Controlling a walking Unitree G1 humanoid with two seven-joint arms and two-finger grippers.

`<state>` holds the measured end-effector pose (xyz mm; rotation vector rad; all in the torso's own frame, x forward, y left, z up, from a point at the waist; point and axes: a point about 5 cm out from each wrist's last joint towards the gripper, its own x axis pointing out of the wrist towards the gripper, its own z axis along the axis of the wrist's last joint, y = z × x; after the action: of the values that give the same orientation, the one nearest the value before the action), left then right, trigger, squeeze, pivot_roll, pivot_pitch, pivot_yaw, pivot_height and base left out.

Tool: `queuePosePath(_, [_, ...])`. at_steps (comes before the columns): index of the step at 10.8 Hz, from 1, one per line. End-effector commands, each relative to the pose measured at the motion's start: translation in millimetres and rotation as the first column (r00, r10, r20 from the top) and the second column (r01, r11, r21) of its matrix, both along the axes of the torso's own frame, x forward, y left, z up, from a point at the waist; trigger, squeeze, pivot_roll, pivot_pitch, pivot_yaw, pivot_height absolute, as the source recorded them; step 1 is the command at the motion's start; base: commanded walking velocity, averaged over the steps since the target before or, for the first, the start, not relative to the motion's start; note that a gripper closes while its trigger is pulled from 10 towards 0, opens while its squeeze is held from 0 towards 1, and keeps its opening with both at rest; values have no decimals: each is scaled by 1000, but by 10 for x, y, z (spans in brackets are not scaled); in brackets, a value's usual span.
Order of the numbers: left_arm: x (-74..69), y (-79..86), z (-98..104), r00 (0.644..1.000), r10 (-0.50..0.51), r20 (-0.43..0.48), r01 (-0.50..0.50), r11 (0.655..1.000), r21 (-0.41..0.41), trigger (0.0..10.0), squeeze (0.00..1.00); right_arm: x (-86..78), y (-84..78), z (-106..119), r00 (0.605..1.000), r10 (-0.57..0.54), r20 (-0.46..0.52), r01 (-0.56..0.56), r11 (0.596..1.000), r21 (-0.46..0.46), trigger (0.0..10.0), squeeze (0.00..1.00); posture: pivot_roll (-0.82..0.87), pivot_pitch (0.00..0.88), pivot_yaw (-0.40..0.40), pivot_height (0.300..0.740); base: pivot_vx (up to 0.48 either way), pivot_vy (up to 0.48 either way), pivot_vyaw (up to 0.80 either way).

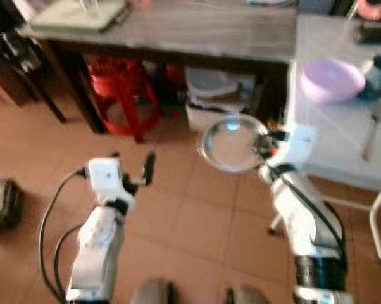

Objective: Setting the table

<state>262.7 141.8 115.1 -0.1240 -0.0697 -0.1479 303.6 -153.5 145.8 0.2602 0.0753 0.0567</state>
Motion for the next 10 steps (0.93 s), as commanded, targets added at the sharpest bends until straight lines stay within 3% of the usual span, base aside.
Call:
queuePosePath(1, [-1,54,-25,1000,20,-7,-20,1000,23,10000,0,35,88,84,999,28,46,-28,1000,-1,0,0,16,100,52,740,472,0,0])
queuePosePath(8, [20,-23,-31,1000,0,2,0,1000,14,10000,0,-31,-61,28,996,-30,87,33,999,-36,0,0,10,91,59,740,480,0,0])
queuePosePath(10, [19,-33,-40,1000,-5,1,5,1000,15,10000,0,-34,-34,18,996,-27,89,30,999,-35,0,0,9,88,63,740,456,0,0])
